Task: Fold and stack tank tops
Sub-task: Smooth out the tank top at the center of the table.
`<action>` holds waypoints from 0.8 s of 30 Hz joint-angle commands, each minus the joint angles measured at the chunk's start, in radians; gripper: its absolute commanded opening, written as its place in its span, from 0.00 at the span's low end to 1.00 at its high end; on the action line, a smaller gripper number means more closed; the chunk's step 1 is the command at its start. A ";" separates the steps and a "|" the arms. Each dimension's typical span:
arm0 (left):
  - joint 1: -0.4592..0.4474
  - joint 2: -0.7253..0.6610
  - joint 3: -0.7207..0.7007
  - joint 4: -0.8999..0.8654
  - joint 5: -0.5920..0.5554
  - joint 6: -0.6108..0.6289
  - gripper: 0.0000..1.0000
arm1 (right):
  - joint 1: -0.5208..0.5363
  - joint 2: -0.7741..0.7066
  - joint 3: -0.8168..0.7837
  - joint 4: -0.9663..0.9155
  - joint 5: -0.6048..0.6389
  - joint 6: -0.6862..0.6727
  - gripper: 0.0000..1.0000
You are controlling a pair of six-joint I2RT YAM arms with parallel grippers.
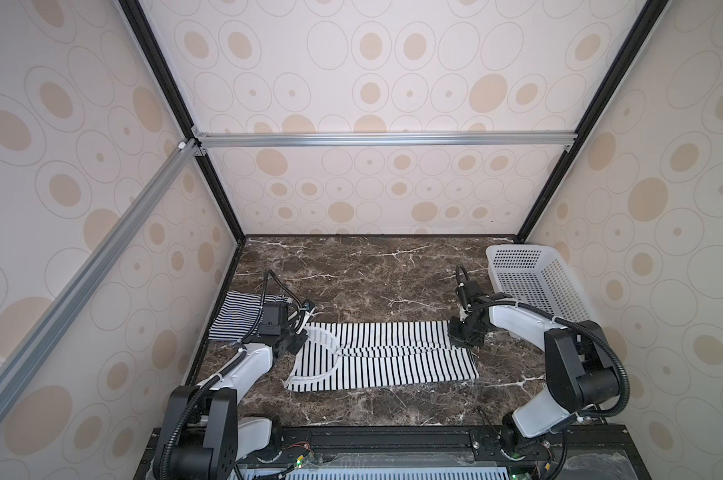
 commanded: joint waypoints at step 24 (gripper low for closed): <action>0.025 -0.044 -0.035 -0.087 -0.013 0.145 0.00 | -0.005 0.025 0.028 -0.089 0.050 -0.027 0.18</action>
